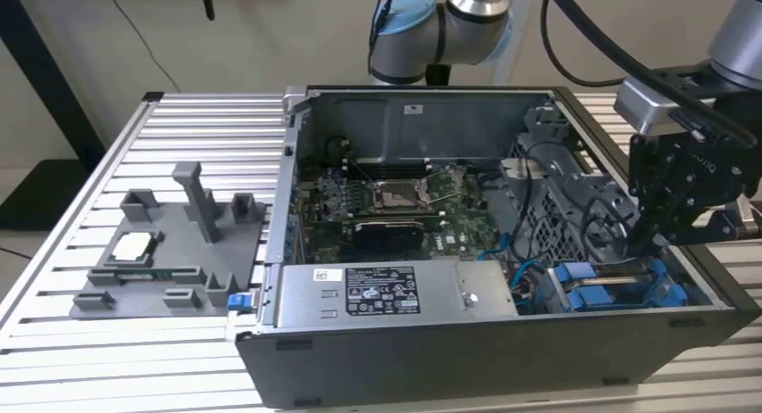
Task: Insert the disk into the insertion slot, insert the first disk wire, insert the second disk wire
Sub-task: 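Insert the first disk wire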
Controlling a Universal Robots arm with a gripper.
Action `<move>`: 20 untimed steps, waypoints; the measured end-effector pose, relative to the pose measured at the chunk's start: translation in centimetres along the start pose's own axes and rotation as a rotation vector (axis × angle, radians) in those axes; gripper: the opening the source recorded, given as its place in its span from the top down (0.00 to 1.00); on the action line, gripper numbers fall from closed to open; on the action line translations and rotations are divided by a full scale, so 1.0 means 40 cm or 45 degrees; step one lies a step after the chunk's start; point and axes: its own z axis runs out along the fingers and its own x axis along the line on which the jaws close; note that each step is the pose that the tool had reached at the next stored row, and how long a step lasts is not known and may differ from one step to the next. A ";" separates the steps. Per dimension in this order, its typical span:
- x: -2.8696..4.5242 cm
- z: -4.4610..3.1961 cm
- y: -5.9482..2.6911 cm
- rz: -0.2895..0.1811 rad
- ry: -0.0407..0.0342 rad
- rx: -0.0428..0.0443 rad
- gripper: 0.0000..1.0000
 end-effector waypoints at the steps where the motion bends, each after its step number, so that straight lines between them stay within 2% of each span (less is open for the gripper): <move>1: 0.000 0.000 0.000 0.000 0.0001 0.000 0.81; 8: 0.000 0.003 -0.002 0.000 0.0003 -0.001 0.81; 14: 0.011 0.010 -0.010 -0.001 0.0005 -0.017 0.81; 17: 0.012 0.019 -0.009 0.000 -0.0005 -0.019 0.81; 20: 0.012 0.027 -0.008 0.000 -0.0059 -0.019 0.81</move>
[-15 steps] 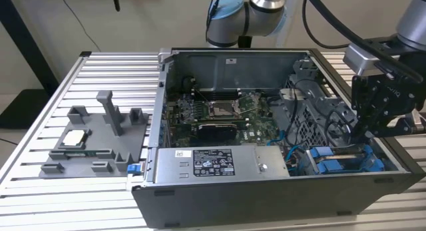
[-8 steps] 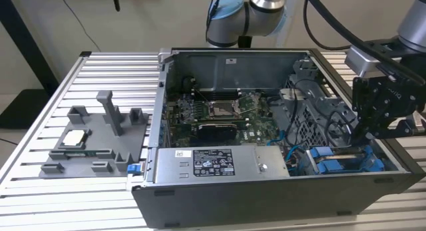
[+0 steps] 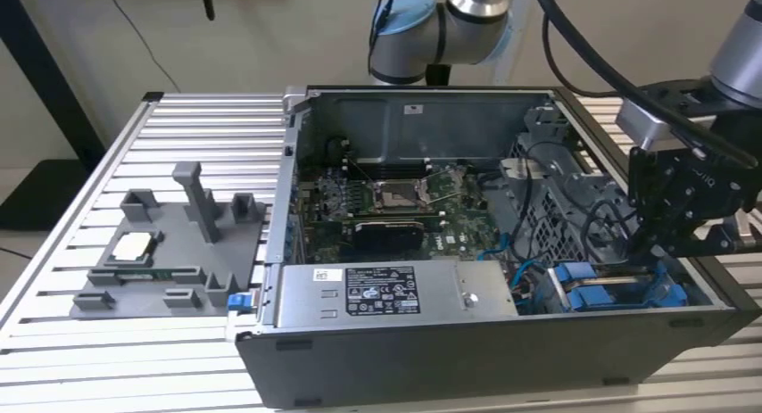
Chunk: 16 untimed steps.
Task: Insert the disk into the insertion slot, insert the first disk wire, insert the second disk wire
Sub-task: 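Insert the first disk wire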
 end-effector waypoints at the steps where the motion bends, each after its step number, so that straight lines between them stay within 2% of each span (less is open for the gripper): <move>1: 0.000 0.001 0.000 0.000 -0.0022 0.000 0.81; 4: 0.000 0.004 0.001 0.001 -0.0172 0.000 0.81; 6: -0.001 0.007 0.001 0.001 -0.0232 0.000 0.81; 16: -0.001 0.014 0.002 0.001 -0.0243 0.000 0.81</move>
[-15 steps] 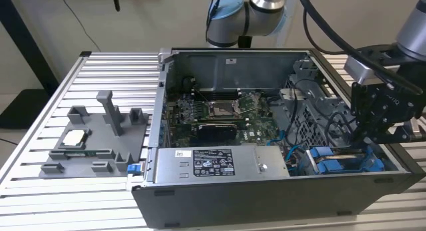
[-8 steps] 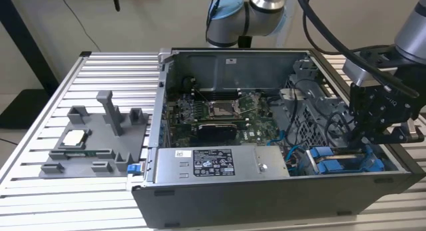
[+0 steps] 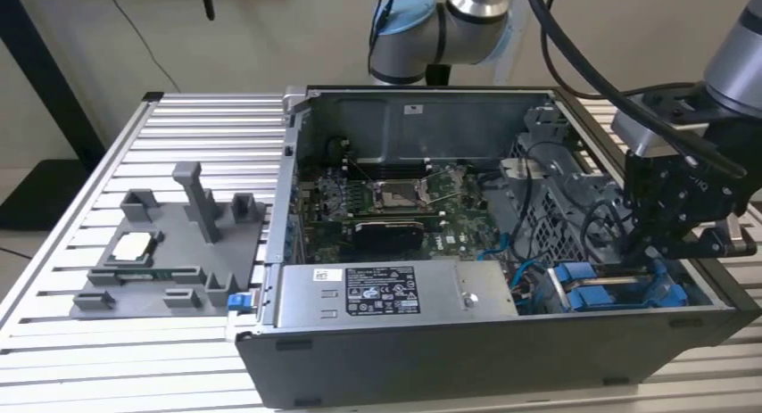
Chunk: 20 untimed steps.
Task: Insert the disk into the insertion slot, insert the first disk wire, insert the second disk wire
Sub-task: 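Insert the first disk wire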
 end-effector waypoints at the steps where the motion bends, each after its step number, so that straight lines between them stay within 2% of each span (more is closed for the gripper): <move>1: 0.000 0.001 0.000 0.000 -0.0021 0.000 0.81; 3: 0.000 0.004 0.001 0.000 -0.0058 0.000 0.81; 7: 0.000 0.008 0.001 0.000 -0.0066 0.000 0.81; 11: 0.000 0.021 0.002 0.000 -0.0042 0.000 0.81; 13: 0.000 0.025 0.002 0.000 -0.0076 0.000 0.80; 14: 0.000 0.023 0.002 0.000 -0.0074 0.000 0.80; 15: 0.000 0.017 0.002 0.000 -0.0077 0.000 0.74; 20: 0.000 -0.025 0.001 0.000 -0.0066 0.000 0.74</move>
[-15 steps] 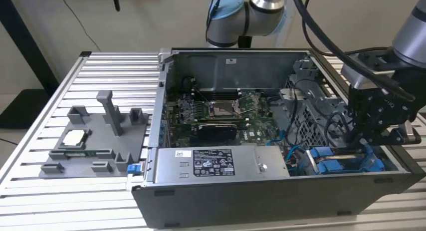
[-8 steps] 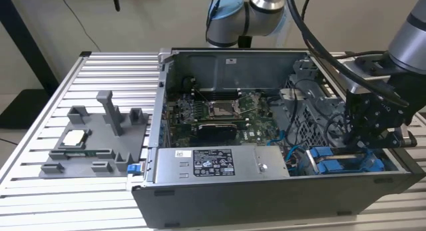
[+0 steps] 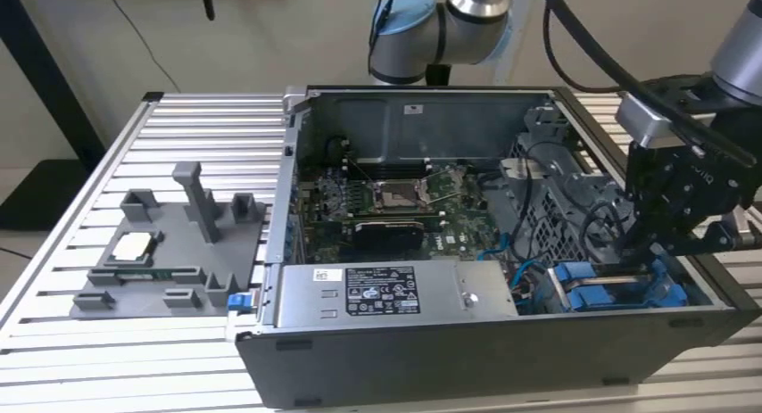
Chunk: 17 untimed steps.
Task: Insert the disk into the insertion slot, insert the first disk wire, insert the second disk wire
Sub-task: 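Insert the first disk wire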
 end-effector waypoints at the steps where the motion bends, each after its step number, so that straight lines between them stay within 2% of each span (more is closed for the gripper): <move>1: 0.000 -0.007 0.000 0.000 -0.0001 0.000 0.74; 7: 0.000 -0.046 -0.001 0.000 0.0001 0.000 0.74; 17: 0.000 -0.049 -0.001 0.000 0.0000 0.000 0.74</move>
